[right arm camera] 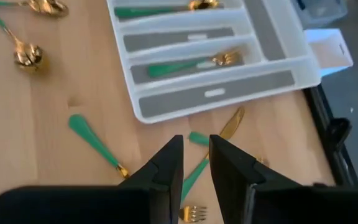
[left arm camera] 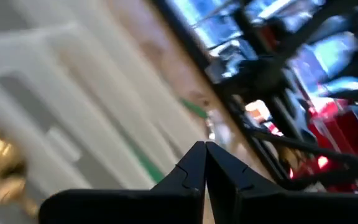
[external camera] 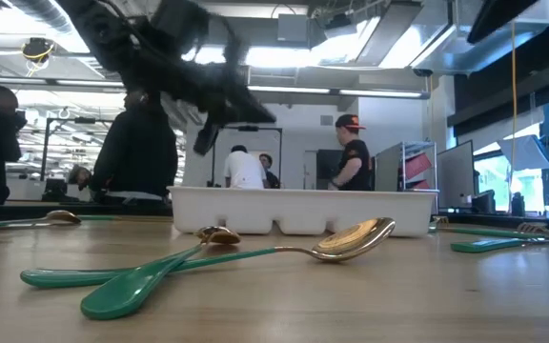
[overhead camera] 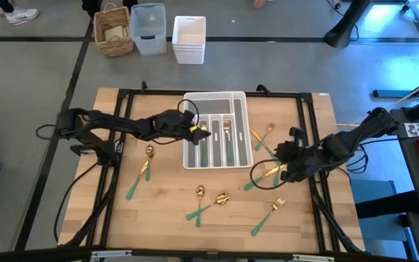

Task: Sort silverware
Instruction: Put the bottom right fork into the silverware organizer, then put the top fork into the silverware organizer

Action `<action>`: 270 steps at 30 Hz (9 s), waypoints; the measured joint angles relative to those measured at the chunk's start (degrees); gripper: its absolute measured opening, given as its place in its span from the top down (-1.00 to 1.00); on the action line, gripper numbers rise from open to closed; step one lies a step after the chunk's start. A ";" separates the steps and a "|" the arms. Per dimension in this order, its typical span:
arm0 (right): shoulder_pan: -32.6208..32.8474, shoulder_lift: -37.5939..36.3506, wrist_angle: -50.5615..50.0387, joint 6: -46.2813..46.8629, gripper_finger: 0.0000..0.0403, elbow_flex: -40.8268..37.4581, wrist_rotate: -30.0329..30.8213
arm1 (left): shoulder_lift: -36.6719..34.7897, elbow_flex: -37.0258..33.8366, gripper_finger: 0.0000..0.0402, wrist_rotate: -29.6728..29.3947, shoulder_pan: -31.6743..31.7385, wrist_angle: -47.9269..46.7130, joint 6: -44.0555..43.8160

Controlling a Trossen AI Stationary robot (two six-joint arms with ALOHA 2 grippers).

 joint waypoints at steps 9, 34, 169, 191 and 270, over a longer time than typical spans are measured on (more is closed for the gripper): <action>0.00 0.02 17.12 -0.37 0.60 -13.00 -10.51 | -6.29 0.02 0.98 1.08 -5.77 0.18 16.41; 1.49 13.61 48.71 -10.43 0.60 -25.83 -41.13 | -2.89 0.02 0.97 -0.58 -19.81 -4.08 25.75; -35.69 39.23 32.93 -129.18 0.85 5.56 -20.16 | -19.85 -0.02 0.98 -7.33 -19.77 -25.89 40.16; -35.66 43.00 36.77 -124.60 0.84 5.56 -19.55 | -19.84 -0.02 0.98 -7.33 -19.76 -27.90 40.63; -35.65 31.95 -10.97 -48.33 0.34 18.91 -35.59 | -8.46 -0.02 0.98 -8.97 -27.65 -21.38 5.79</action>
